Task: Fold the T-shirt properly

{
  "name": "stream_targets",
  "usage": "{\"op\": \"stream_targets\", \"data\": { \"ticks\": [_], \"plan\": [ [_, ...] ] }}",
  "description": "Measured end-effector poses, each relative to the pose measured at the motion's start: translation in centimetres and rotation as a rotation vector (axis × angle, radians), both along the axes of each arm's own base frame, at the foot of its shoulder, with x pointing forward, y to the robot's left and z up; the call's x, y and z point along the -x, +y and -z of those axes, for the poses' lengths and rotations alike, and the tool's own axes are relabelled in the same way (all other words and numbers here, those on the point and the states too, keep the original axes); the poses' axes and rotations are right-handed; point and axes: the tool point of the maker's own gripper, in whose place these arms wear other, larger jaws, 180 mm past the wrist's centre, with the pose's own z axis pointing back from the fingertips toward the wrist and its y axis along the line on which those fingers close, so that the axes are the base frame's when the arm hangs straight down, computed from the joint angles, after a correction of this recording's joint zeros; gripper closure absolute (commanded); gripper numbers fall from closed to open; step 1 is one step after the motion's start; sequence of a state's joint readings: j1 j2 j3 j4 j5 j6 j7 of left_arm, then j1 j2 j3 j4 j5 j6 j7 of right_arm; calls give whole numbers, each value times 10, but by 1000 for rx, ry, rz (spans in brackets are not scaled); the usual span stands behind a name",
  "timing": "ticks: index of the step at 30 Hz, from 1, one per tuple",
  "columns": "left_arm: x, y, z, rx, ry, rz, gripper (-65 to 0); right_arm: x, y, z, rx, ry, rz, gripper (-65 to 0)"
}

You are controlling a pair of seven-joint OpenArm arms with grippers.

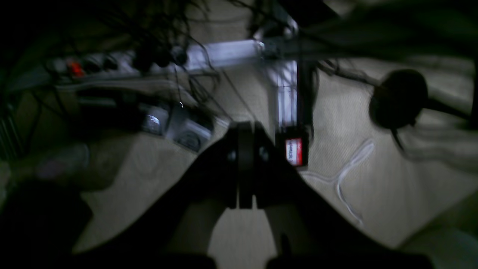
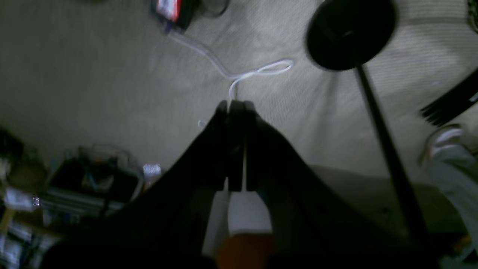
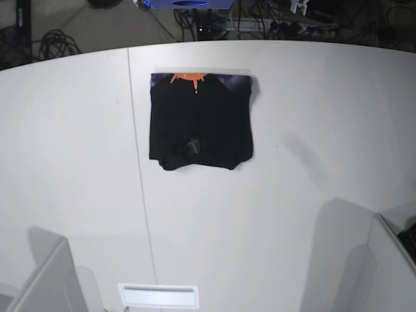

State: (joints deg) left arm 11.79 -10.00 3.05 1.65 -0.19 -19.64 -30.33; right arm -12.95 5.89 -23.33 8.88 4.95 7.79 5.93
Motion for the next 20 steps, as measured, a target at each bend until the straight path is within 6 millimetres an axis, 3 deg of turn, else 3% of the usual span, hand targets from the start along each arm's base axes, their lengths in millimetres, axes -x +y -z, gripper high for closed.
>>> {"op": "stream_targets", "data": {
  "ticks": [4, 10, 20],
  "plan": [
    [-17, -9, 5, 13, 14, 68, 0, -22, 14, 4, -12, -66, 127, 0],
    [-3, -34, 7, 54, 52, 232, 0, -19, 2, 3, 28, -59, 249, 0],
    [-4, -28, 6, 43, 47, 228, 0, -30, 0, 3, 16, -138, 275, 0]
  ]
}}
